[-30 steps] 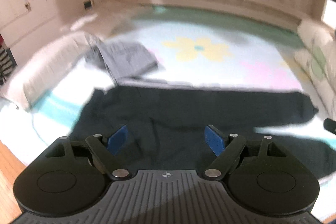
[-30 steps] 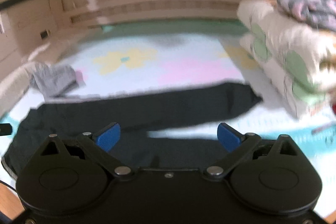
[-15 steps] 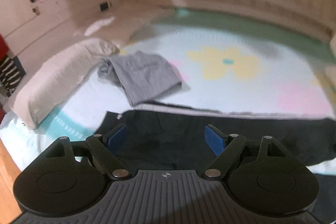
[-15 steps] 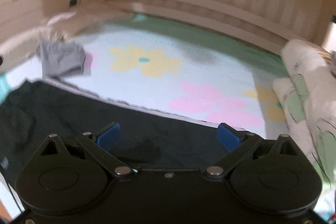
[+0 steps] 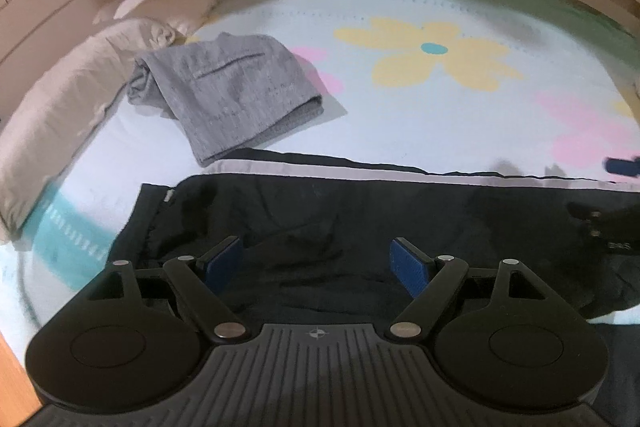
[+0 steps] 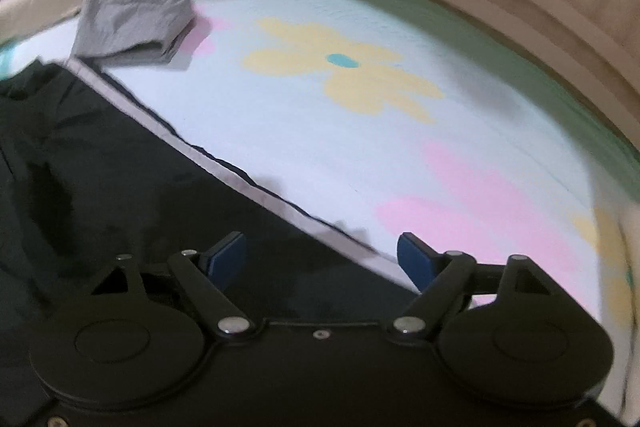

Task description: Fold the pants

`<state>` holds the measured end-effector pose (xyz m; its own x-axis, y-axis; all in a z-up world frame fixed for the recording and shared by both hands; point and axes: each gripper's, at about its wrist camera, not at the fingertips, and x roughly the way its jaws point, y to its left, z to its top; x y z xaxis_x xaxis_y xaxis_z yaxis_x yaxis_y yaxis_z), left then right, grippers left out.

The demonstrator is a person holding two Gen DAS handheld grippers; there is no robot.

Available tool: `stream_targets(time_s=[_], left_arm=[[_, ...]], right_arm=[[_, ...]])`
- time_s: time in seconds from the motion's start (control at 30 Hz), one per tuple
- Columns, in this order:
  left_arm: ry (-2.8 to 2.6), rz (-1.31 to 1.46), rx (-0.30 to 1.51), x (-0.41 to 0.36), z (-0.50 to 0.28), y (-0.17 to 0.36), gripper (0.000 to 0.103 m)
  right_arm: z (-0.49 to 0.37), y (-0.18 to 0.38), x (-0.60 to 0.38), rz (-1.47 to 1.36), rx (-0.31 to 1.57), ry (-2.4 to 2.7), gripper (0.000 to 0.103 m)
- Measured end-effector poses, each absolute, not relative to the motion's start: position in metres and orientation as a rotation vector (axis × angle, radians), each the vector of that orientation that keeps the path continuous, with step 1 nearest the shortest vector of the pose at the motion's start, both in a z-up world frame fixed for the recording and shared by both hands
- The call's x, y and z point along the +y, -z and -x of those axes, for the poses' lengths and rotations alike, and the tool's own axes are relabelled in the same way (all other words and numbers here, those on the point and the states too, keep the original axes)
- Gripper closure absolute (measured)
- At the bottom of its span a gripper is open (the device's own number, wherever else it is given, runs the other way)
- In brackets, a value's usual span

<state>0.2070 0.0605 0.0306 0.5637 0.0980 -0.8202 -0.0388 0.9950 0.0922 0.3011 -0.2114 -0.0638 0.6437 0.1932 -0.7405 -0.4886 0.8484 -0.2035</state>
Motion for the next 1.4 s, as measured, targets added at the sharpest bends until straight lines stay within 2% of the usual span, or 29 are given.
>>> stream_targets(time_s=[0.17, 0.33, 0.37, 0.4, 0.43, 0.47, 0.5, 0.8, 1.0, 1.37, 1.4], left_arm=[[-0.091, -0.075, 0.996, 0.067, -0.218, -0.022, 0.023], [-0.099, -0.071, 1.016, 0.074, -0.222, -0.015, 0.023], [-0.099, -0.07, 1.018, 0.074, -0.224, -0.015, 0.023], [-0.096, -0.066, 1.021, 0.074, -0.224, -0.015, 0.023], [-0.093, -0.063, 1.022, 0.074, -0.225, -0.015, 0.023], [-0.089, -0.059, 1.021, 0.073, -0.225, -0.016, 0.023], [-0.085, -0.055, 1.018, 0.073, -0.225, -0.017, 0.023], [-0.009, 0.041, 1.004, 0.059, -0.229, -0.023, 0.023], [0.043, 0.119, 1.059, 0.047, -0.237, -0.01, 0.023], [0.031, 0.164, 1.149, 0.019, -0.255, 0.035, 0.023], [0.027, 0.16, 1.157, 0.017, -0.256, 0.038, 0.027]], right_arm=[[-0.331, 0.086, -0.199, 0.513, 0.811, -0.513, 0.012], [-0.35, 0.101, -0.204, 0.467, 0.894, -0.613, 0.013], [-0.353, 0.101, -0.208, 0.418, 0.918, -0.639, 0.024], [-0.358, 0.1, -0.215, 0.323, 0.957, -0.684, 0.046], [-0.359, 0.098, -0.22, 0.255, 0.969, -0.685, 0.054], [-0.356, 0.095, -0.222, 0.239, 0.961, -0.67, 0.078], [-0.351, 0.092, -0.222, 0.247, 0.958, -0.678, 0.089], [-0.21, 0.035, -0.213, 0.449, 0.727, -0.695, 0.09], [-0.133, 0.043, -0.202, 0.554, 0.678, -0.697, 0.09], [-0.121, 0.058, -0.202, 0.564, 0.682, -0.678, 0.09], [-0.121, 0.059, -0.202, 0.559, 0.684, -0.68, 0.09]])
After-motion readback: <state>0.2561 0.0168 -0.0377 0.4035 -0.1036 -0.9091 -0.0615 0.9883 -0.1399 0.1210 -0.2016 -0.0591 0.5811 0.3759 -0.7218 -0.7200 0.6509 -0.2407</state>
